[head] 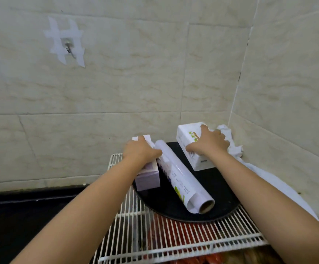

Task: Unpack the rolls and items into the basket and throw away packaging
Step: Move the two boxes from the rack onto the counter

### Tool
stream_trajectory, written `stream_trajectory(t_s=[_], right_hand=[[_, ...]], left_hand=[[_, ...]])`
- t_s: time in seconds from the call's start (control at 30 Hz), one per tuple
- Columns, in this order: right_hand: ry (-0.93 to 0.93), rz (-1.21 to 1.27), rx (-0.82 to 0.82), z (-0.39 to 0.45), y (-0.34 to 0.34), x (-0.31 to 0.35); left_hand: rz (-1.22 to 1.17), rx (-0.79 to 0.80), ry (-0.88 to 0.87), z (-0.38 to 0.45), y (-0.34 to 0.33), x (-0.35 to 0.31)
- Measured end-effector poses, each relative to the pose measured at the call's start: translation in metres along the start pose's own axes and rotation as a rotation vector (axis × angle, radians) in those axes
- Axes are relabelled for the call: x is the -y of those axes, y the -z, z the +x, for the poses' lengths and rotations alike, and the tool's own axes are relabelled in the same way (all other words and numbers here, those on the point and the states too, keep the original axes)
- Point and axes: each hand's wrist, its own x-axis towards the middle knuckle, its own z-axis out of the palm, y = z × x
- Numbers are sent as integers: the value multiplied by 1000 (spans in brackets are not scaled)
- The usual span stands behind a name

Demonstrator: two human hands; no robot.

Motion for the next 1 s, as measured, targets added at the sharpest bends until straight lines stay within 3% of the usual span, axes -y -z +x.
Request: stream_trajectory(t_s=[0.23,0.57,0.8,1.0], right_hand=[[289,39,73,-32,-13,79],[520,69,260,-158,-91,216],[482,116,353,-258,-167,319],[353,45,421,-304,-223,357]], left_hand=[[-18,-124,154,-34,53,58],[21,-177,419,-107,97,246],[54,-132,489,-144,128,409],[87,-12,508,-152,136,504]])
